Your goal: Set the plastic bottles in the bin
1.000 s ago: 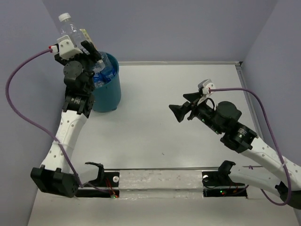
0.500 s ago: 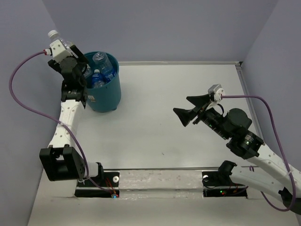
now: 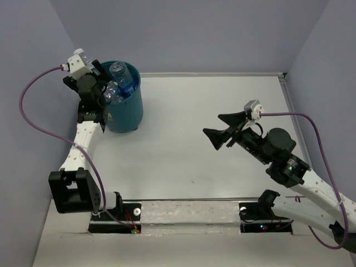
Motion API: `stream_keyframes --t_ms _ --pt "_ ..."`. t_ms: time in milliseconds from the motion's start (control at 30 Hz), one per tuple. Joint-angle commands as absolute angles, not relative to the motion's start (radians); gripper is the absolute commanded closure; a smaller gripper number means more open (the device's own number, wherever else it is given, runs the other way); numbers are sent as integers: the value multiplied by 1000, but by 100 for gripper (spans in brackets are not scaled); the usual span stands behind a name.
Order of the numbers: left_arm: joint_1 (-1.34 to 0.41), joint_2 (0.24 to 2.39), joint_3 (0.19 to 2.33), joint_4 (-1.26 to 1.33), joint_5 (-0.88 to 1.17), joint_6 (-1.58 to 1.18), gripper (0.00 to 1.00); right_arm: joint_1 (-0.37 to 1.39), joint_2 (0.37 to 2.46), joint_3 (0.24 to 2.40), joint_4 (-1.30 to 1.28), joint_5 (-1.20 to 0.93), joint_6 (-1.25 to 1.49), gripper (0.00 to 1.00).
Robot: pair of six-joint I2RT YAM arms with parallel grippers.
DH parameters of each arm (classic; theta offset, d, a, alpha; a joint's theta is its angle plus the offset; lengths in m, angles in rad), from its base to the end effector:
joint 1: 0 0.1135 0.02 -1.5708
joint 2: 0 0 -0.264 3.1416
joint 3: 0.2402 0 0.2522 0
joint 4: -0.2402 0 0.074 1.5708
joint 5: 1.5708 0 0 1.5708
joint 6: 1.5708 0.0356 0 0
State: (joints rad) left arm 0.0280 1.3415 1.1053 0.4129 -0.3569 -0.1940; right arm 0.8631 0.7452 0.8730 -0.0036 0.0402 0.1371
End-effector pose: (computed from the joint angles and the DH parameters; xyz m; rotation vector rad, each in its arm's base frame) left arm 0.3174 0.0213 0.3905 -0.4466 1.3334 0.1110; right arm 0.1116 0.1283 0.3968 -0.4990 1.4096 0.7855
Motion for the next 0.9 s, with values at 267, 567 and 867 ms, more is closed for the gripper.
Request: stream_keyframes --t_ms 267,567,867 --pt "-55 1106 1094 514 -411 -216 1 862 752 894 66 20 163 12" --pt "-64 868 1121 428 -410 -308 1 862 770 946 64 41 156 0" --pt "-66 595 1016 307 -45 -517 1 862 684 982 66 80 140 0"
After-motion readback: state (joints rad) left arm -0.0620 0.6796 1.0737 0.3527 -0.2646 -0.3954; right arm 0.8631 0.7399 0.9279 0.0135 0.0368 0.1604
